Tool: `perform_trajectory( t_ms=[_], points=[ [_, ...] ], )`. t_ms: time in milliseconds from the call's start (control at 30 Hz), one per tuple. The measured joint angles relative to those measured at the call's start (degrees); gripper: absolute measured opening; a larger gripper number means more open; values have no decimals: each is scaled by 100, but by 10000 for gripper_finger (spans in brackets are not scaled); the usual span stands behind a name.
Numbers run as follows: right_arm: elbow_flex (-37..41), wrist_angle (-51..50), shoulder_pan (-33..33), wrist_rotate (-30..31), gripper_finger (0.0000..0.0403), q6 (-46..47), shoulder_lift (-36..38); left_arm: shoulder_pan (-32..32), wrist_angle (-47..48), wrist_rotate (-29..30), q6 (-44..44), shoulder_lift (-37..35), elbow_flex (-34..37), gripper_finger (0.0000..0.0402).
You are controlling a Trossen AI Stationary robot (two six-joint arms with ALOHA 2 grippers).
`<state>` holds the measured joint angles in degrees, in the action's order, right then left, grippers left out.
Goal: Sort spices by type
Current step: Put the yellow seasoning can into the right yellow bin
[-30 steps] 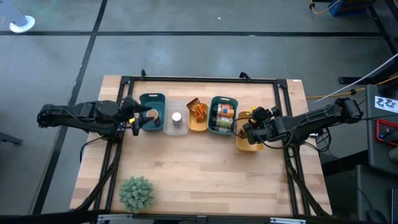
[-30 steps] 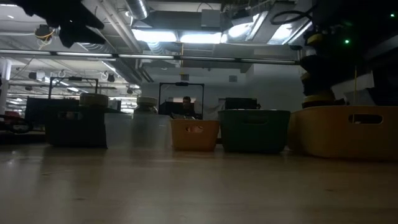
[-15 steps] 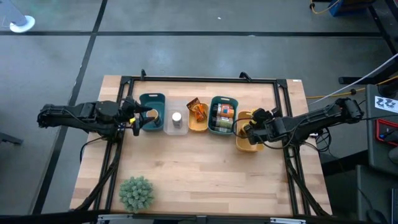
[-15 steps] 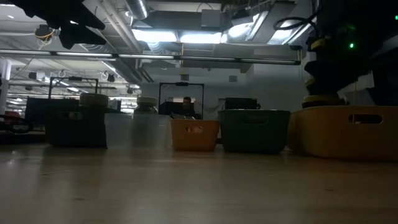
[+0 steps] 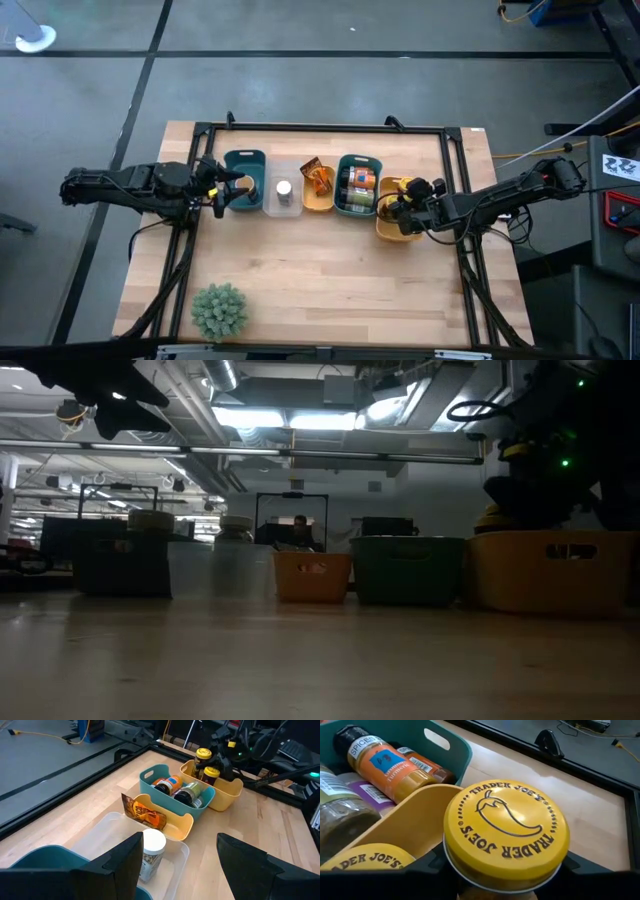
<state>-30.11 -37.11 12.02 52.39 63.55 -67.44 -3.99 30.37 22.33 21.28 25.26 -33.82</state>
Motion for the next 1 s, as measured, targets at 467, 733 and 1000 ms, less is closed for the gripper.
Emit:
perform_trajectory(
  t_ms=[467,733,1000],
  points=[
    [7,19,-6,-34,243,-32,-7,0,1,0,0,0,1,235],
    [7,23,-6,-50,243,-32,-11,0,2,0,0,0,2,235],
    [-342,-232,-6,-217,243,-395,-33,0,2,0,0,0,0,235]
  ],
)
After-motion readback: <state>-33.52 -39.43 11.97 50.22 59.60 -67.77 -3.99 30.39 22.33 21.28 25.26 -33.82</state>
